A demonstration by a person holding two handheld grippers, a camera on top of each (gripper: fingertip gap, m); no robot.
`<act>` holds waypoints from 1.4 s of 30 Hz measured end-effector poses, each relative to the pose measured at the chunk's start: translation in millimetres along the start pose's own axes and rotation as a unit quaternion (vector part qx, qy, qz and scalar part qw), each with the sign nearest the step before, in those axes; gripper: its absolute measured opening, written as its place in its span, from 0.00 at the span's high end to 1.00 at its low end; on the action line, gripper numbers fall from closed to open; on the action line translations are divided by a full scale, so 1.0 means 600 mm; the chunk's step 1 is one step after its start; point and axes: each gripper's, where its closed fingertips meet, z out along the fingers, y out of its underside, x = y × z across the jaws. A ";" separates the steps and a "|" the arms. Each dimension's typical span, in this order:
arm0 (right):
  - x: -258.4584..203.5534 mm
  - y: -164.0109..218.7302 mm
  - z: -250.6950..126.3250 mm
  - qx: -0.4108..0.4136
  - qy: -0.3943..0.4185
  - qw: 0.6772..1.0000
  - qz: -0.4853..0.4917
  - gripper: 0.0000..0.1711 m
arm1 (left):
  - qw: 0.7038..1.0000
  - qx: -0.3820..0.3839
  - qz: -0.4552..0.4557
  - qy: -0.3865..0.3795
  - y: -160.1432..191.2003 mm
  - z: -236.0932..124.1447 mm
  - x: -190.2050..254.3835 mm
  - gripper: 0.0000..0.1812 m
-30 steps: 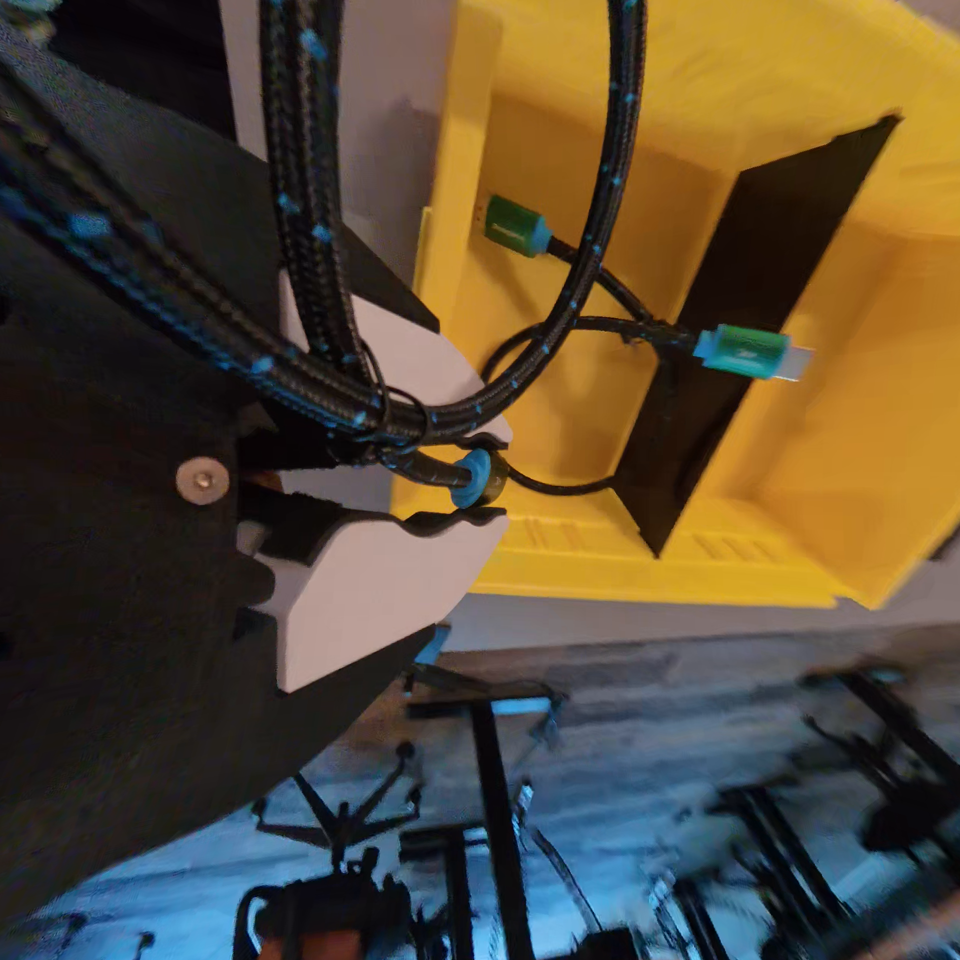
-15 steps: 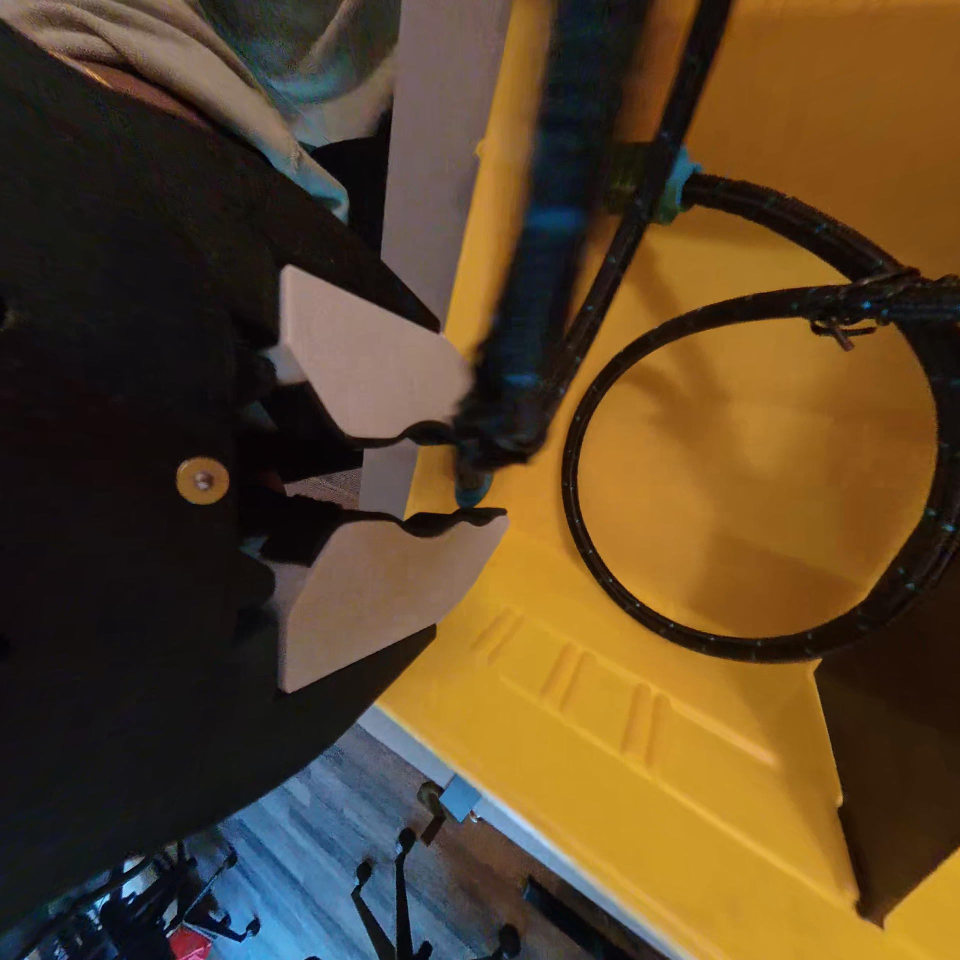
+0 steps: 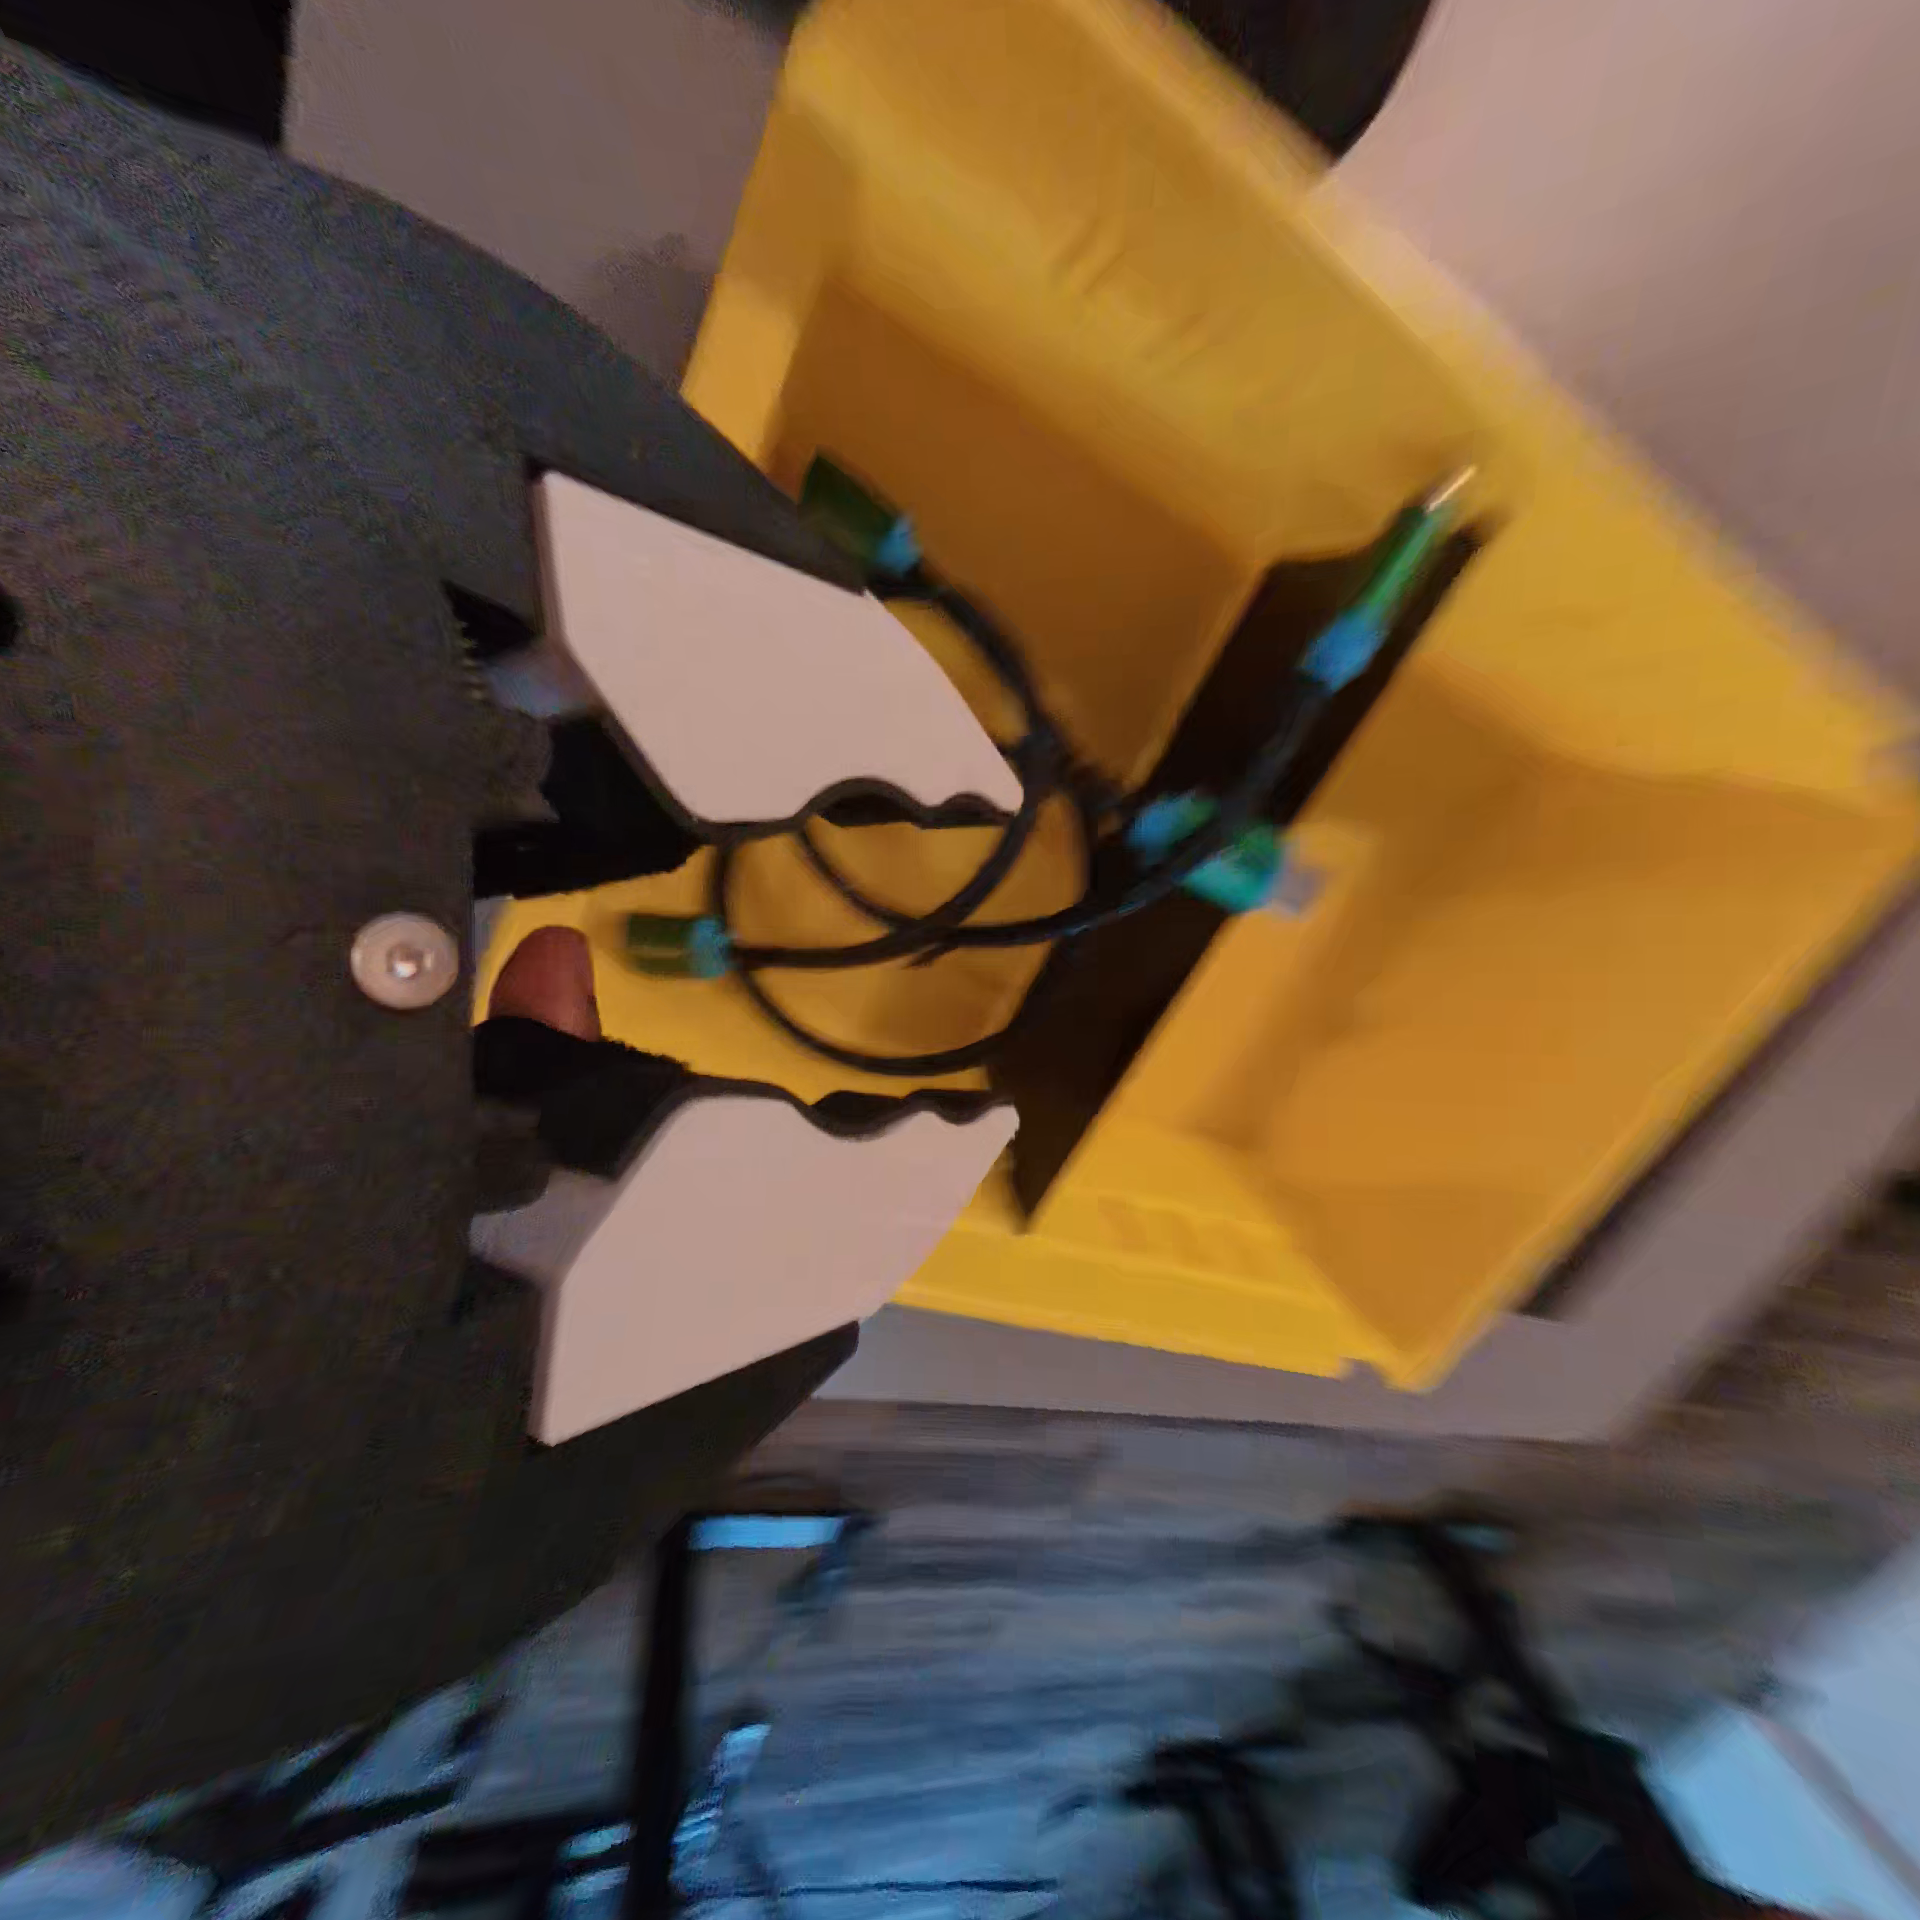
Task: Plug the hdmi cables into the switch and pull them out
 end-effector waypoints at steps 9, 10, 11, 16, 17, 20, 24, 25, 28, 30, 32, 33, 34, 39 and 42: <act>-0.190 -0.182 -0.172 0.414 -0.184 0.892 -0.012 0.58 | 1.000 0.006 0.005 -0.003 -0.004 -0.001 0.001 0.86; -0.203 -0.194 -0.180 0.425 -0.188 0.885 -0.020 0.58 | 1.000 0.007 0.005 -0.003 -0.005 -0.002 0.000 0.86; -0.221 -0.205 -0.187 0.436 -0.198 0.877 -0.030 0.57 | 1.000 0.008 0.006 -0.002 -0.006 -0.002 0.001 0.86; -0.350 -0.221 -0.205 0.453 -0.273 0.832 -0.166 0.51 | 1.000 0.015 -0.008 0.011 -0.013 -0.004 0.005 0.86; -0.370 -0.218 -0.199 0.447 -0.274 0.828 -0.196 0.49 | 0.999 0.022 -0.019 0.016 -0.018 -0.006 0.006 0.86; -0.420 -0.220 -0.184 0.446 -0.293 0.813 -0.233 0.47 | 0.994 0.057 -0.063 0.070 -0.044 -0.015 0.024 0.86; -0.482 -0.235 -0.189 0.477 -0.373 0.774 -0.188 0.51 | 0.966 0.102 -0.109 0.213 -0.080 -0.040 0.078 0.86; -0.493 -0.239 -0.191 0.484 -0.384 0.766 -0.176 0.53 | 0.960 0.104 -0.113 0.235 -0.083 -0.045 0.088 0.86; -0.526 -0.236 -0.210 0.499 -0.425 0.733 -0.180 0.64 | 0.954 0.092 -0.111 0.263 -0.078 -0.046 0.105 0.86; -0.539 -0.236 -0.223 0.511 -0.441 0.716 -0.178 0.69 | 0.950 0.077 -0.108 0.281 -0.069 -0.046 0.117 0.86; -0.540 -0.240 -0.225 0.518 -0.446 0.712 -0.160 0.83 | 0.943 0.066 -0.118 0.304 -0.064 -0.047 0.130 0.85; -0.539 -0.240 -0.227 0.517 -0.459 0.708 -0.145 0.85 | 0.943 0.065 -0.128 0.300 -0.065 -0.045 0.127 0.82; -0.536 -0.241 -0.229 0.514 -0.474 0.704 -0.125 0.86 | 0.942 0.064 -0.142 0.297 -0.066 -0.043 0.124 0.81; -0.475 -0.258 -0.241 0.561 -0.479 0.675 -0.016 0.88 | 0.925 0.065 -0.222 0.301 -0.080 -0.043 0.109 0.68; -0.460 -0.255 -0.243 0.567 -0.467 0.678 -0.021 0.88 | 0.910 0.063 -0.265 0.314 -0.085 -0.041 0.111 0.62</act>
